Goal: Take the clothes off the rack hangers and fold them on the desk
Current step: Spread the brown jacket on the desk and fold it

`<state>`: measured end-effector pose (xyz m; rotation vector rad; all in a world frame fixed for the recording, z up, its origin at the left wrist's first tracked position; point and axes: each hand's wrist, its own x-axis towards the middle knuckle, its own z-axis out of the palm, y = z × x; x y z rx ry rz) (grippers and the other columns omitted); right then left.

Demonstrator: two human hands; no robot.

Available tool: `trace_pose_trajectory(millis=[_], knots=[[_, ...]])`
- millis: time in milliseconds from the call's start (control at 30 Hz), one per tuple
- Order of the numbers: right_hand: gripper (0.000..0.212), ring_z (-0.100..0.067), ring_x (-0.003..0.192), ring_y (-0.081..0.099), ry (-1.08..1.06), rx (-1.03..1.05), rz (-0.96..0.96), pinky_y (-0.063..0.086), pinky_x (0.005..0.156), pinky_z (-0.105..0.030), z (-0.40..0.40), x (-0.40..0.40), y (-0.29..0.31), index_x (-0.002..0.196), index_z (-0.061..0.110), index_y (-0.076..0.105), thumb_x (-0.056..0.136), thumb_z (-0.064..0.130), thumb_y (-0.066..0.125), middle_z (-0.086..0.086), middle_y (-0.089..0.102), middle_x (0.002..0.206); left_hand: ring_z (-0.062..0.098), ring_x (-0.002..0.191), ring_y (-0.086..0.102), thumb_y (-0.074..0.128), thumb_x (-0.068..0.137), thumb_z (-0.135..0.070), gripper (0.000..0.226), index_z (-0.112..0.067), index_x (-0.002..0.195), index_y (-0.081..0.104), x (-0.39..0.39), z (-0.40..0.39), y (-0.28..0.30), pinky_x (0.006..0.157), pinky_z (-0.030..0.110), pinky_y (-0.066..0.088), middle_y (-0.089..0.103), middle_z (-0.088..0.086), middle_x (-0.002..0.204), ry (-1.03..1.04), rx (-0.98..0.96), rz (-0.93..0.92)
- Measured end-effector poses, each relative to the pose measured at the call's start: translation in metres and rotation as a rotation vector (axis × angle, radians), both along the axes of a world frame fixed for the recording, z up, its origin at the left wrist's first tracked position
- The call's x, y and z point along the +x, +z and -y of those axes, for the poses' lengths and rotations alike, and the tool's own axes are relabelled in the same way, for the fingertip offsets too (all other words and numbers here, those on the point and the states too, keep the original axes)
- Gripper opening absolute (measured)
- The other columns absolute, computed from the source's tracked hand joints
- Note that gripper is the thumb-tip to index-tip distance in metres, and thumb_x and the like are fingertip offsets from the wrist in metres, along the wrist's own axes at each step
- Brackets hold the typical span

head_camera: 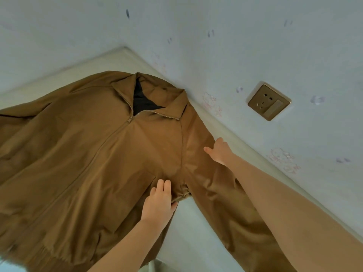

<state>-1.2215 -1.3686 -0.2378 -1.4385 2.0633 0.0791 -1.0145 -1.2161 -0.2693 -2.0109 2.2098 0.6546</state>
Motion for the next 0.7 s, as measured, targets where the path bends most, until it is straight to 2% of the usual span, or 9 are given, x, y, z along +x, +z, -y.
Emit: trace_pose_trajectory(millis=[100,233,300,400,433,500,567,633,700], knots=[[0.069,-0.034,0.122,0.050,-0.108,0.044,0.106,0.044,0.098,-0.038,0.007,0.000,0.002,0.144,0.000,0.027,0.096,0.042,0.052,-0.017,0.046,0.138,0.015,0.131,0.046,0.044,0.100,-0.040,0.049,-0.023,0.146,0.036,0.001,0.009,0.001,0.109,0.024,0.035,0.039,-0.003,0.149,-0.003,-0.010,-0.039],[0.048,-0.032,0.113,0.056,-0.206,0.006,0.255,0.046,0.092,-0.036,0.013,0.002,0.024,0.134,0.000,0.047,0.096,0.028,0.056,-0.017,0.056,0.128,0.010,0.118,0.051,0.043,0.102,-0.032,0.033,-0.025,0.130,0.058,0.017,0.021,0.006,0.103,0.019,0.039,0.055,-0.008,0.130,-0.042,-0.007,-0.145],[0.039,-0.033,0.109,0.059,-0.240,-0.070,0.308,0.048,0.092,-0.039,0.012,0.006,0.040,0.125,-0.005,0.054,0.093,0.018,0.058,-0.021,0.060,0.122,0.008,0.116,0.047,0.048,0.101,-0.028,0.028,-0.024,0.123,0.065,0.029,0.024,0.010,0.102,0.016,0.039,0.053,-0.013,0.128,-0.054,0.014,-0.227],[0.035,-0.036,0.103,0.062,-0.250,-0.196,0.381,0.049,0.093,-0.045,0.017,0.017,0.065,0.115,-0.009,0.061,0.087,0.013,0.061,-0.023,0.065,0.112,0.002,0.113,0.047,0.054,0.098,-0.022,0.022,-0.025,0.114,0.069,0.051,0.031,0.027,0.099,0.010,0.037,0.048,-0.023,0.122,0.019,0.083,-0.386],[0.031,-0.035,0.098,0.063,-0.249,-0.220,0.414,0.051,0.090,-0.045,0.020,0.023,0.072,0.109,-0.007,0.065,0.086,0.014,0.063,-0.021,0.067,0.107,0.001,0.108,0.052,0.054,0.098,-0.021,0.020,-0.026,0.111,0.068,0.060,0.035,0.035,0.097,0.011,0.040,0.053,-0.023,0.118,0.058,0.151,-0.457],[0.016,-0.029,0.087,0.065,-0.250,-0.248,0.472,0.053,0.077,-0.036,0.028,0.033,0.084,0.092,0.002,0.069,0.084,0.014,0.065,-0.012,0.069,0.091,0.003,0.094,0.060,0.052,0.098,-0.018,0.016,-0.026,0.101,0.066,0.078,0.043,0.050,0.087,0.017,0.047,0.064,-0.014,0.102,0.161,0.302,-0.605],[0.006,-0.023,0.080,0.063,-0.250,-0.274,0.539,0.049,0.067,-0.028,0.042,0.050,0.089,0.080,0.011,0.066,0.084,0.015,0.066,-0.004,0.066,0.081,0.001,0.075,0.059,0.050,0.099,-0.014,0.017,-0.019,0.091,0.064,0.097,0.052,0.063,0.075,0.019,0.046,0.063,-0.008,0.083,0.290,0.338,-0.714],[0.011,-0.025,0.091,0.064,-0.232,-0.286,0.581,0.053,0.079,-0.032,0.058,0.067,0.088,0.087,0.011,0.066,0.083,0.022,0.066,-0.006,0.068,0.094,-0.002,0.057,0.054,0.049,0.100,-0.015,0.020,-0.013,0.087,0.064,0.114,0.059,0.070,0.059,0.014,0.041,0.058,-0.008,0.070,0.418,0.323,-0.759],[0.032,-0.028,0.111,0.059,-0.187,-0.291,0.576,0.048,0.099,-0.042,0.076,0.087,0.080,0.108,0.010,0.063,0.083,0.030,0.065,-0.009,0.063,0.121,0.000,0.054,0.056,0.051,0.099,-0.021,0.022,-0.012,0.089,0.068,0.132,0.066,0.071,0.050,0.014,0.040,0.063,-0.004,0.070,0.565,0.306,-0.799]])
